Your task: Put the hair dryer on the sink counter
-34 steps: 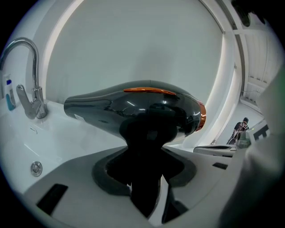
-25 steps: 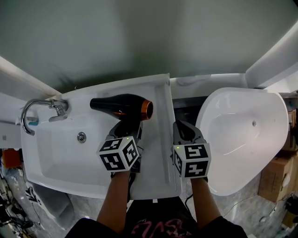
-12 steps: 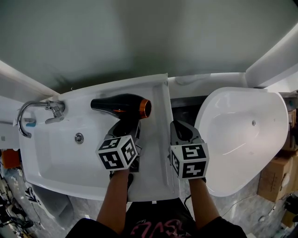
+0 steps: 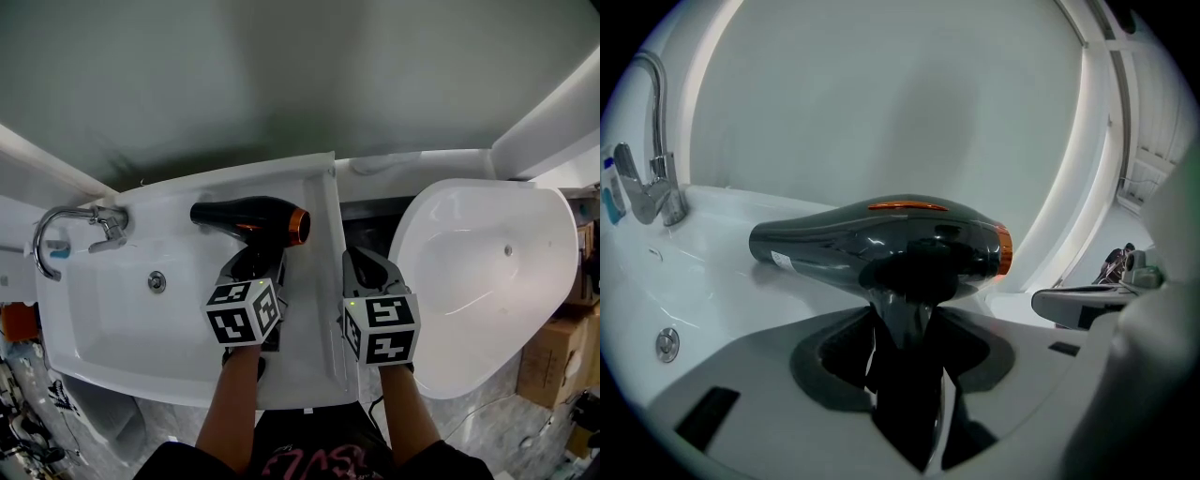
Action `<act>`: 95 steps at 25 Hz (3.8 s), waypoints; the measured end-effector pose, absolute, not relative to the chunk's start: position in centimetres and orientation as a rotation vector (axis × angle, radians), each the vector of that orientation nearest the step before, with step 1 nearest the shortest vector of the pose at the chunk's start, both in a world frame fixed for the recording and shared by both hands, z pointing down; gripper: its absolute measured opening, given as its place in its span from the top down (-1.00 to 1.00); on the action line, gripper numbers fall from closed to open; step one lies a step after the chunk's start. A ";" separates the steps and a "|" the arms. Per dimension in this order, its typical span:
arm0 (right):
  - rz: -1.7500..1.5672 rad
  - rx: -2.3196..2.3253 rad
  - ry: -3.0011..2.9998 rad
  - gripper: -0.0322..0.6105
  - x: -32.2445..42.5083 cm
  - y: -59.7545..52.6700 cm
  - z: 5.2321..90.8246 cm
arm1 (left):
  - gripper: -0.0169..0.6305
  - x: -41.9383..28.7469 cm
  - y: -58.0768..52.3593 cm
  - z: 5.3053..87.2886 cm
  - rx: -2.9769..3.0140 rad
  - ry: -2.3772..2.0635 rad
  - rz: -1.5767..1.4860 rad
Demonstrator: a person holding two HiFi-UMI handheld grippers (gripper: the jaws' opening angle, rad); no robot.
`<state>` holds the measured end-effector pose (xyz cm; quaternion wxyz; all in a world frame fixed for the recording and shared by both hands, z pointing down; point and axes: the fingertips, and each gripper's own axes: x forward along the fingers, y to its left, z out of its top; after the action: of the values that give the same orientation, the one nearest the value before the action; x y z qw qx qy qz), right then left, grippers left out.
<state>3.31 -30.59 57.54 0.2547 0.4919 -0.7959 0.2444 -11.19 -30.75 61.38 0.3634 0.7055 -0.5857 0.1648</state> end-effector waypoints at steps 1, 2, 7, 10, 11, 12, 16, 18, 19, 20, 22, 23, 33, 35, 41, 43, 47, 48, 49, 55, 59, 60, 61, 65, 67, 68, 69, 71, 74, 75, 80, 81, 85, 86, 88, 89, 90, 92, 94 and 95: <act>0.663 1.337 -2.162 0.83 3.4 -30.6 57.5 | 0.37 -11.1 -30.8 61.5 1.815 -1.506 0.428; 0.662 1.337 -2.162 0.83 3.5 -30.6 57.5 | 0.37 -11.0 -30.8 61.6 1.815 -1.506 0.432; 0.671 1.341 -2.161 0.83 3.9 -30.5 57.6 | 0.36 -10.7 -30.7 62.0 1.812 -1.509 0.454; 0.669 1.341 -2.162 0.83 3.9 -30.4 57.7 | 0.36 -10.6 -30.5 62.2 1.812 -1.505 0.479; 0.668 1.342 -2.164 0.83 3.9 -30.4 57.6 | 0.36 -10.5 -30.4 62.3 1.812 -1.503 0.488; 0.668 1.343 -2.164 0.83 3.9 -30.4 57.6 | 0.36 -10.5 -30.4 62.5 1.812 -1.499 0.497; 0.671 1.348 -2.161 0.83 4.1 -30.4 57.6 | 0.35 -10.2 -30.4 62.5 1.816 -1.489 0.482; 0.671 1.351 -2.160 0.83 4.3 -30.5 57.5 | 0.35 -10.2 -30.5 62.3 1.821 -1.490 0.481; 0.671 1.352 -2.161 0.83 4.3 -30.5 57.5 | 0.34 -10.2 -30.5 62.3 1.823 -1.490 0.482; 0.670 1.351 -2.163 0.83 4.2 -30.5 57.4 | 0.34 -10.3 -30.4 62.2 1.824 -1.490 0.482; 0.668 1.346 -2.168 0.83 4.0 -30.5 57.3 | 0.35 -10.4 -30.4 61.8 1.828 -1.498 0.471; 0.667 1.344 -2.171 0.83 3.9 -30.5 57.2 | 0.35 -10.4 -30.4 61.5 1.832 -1.503 0.461; 0.633 1.340 -2.204 0.83 2.7 -29.4 55.4 | 0.45 -11.9 -29.8 57.2 1.897 -1.598 0.384; 0.620 1.344 -2.216 0.83 2.4 -29.1 54.7 | 0.54 -12.4 -29.3 56.4 1.901 -1.615 0.374; 0.566 1.356 -2.265 0.83 1.5 -27.3 51.7 | 0.79 -13.9 -27.4 52.8 1.920 -1.699 0.313; 0.546 1.363 -2.286 0.83 1.2 -26.7 50.3 | 0.86 -14.3 -26.7 50.9 1.942 -1.727 0.277; 0.490 1.380 -2.337 0.83 0.4 -25.5 46.8 | 0.91 -15.0 -25.1 46.9 1.996 -1.764 0.219; 0.467 1.387 -2.353 0.83 0.2 -25.2 45.6 | 0.91 -15.2 -24.8 45.8 2.010 -1.777 0.208; 0.442 1.397 -2.372 0.83 0.0 -24.9 44.2 | 0.91 -15.4 -24.4 44.7 2.023 -1.793 0.193; 0.226 1.463 -2.462 0.83 -1.3 -24.1 36.0 | 0.91 -16.5 -23.2 36.9 2.141 -1.885 0.116; 0.184 1.465 -2.511 0.83 -2.2 -23.1 32.7 | 0.91 -17.3 -22.1 32.6 2.197 -1.926 0.043; 0.173 1.466 -2.520 0.83 -2.3 -22.8 32.0 | 0.91 -17.4 -21.9 31.8 2.207 -1.935 0.026; 0.156 1.469 -2.527 0.83 -2.4 -22.6 31.3 | 0.91 -17.5 -21.7 31.0 2.215 -1.944 0.011; 0.068 1.480 -2.542 0.83 -2.5 -22.0 28.7 | 0.91 -17.5 -21.1 28.6 2.261 -1.961 -0.034; 0.033 1.487 -2.547 0.83 -2.4 -21.7 27.7 | 0.91 -17.2 -20.9 27.6 2.289 -1.958 -0.051; 0.023 1.492 -2.551 0.83 -2.3 -21.6 27.4 | 0.91 -17.0 -20.8 27.2 2.300 -1.956 -0.058; 0.019 1.496 -2.555 0.83 -2.2 -21.5 27.1 | 0.91 -16.9 -20.7 26.9 2.308 -1.955 -0.064; 0.016 1.500 -2.561 0.83 -2.3 -21.4 26.7 | 0.91 -17.0 -20.6 26.6 2.313 -1.956 -0.071; 0.011 1.503 -2.557 0.83 -2.4 -21.3 26.6 | 0.91 -17.0 -20.5 26.7 2.302 -1.959 -0.065; 0.012 1.503 -2.555 0.83 -2.4 -21.2 26.7 | 0.91 -17.0 -20.5 26.8 2.299 -1.959 -0.059; 0.019 1.501 -2.542 0.83 -2.4 -21.0 27.3 | 0.91 -17.1 -20.3 27.0 2.302 -1.974 -0.036; 0.019 1.500 -2.540 0.83 -2.4 -20.9 27.4 | 0.91 -17.1 -20.3 27.0 2.303 -1.973 -0.039; 0.015 1.503 -2.541 0.83 -2.5 -20.7 27.4 | 0.91 -17.0 -20.2 26.9 2.309 -1.965 -0.043; 0.013 1.505 -2.542 0.83 -2.5 -20.7 27.3 | 0.91 -17.0 -20.1 26.9 2.311 -1.963 -0.043; 0.012 1.511 -2.544 0.83 -2.4 -20.6 27.2 | 0.91 -16.8 -20.1 26.9 2.314 -1.961 -0.041; 0.012 1.515 -2.546 0.83 -2.3 -20.7 27.2 | 0.91 -16.8 -20.1 26.9 2.314 -1.959 -0.037; 0.013 1.518 -2.547 0.83 -2.2 -20.7 27.2 | 0.91 -16.7 -20.2 27.0 2.314 -1.957 -0.032; 0.013 1.519 -2.547 0.83 -2.3 -20.7 27.2 | 0.91 -16.8 -20.2 27.2 2.307 -1.956 -0.029; 0.010 1.517 -2.545 0.83 -2.3 -20.6 27.2 | 0.91 -17.1 -20.2 27.4 2.298 -1.957 -0.031; 0.009 1.517 -2.545 0.83 -2.3 -20.6 27.2 | 0.91 -17.1 -20.1 27.5 2.294 -1.959 -0.031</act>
<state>-2.31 -20.64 27.21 0.0894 0.5101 -0.8555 0.0030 -17.14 -20.14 27.49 0.0622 0.7590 -0.6480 -0.0103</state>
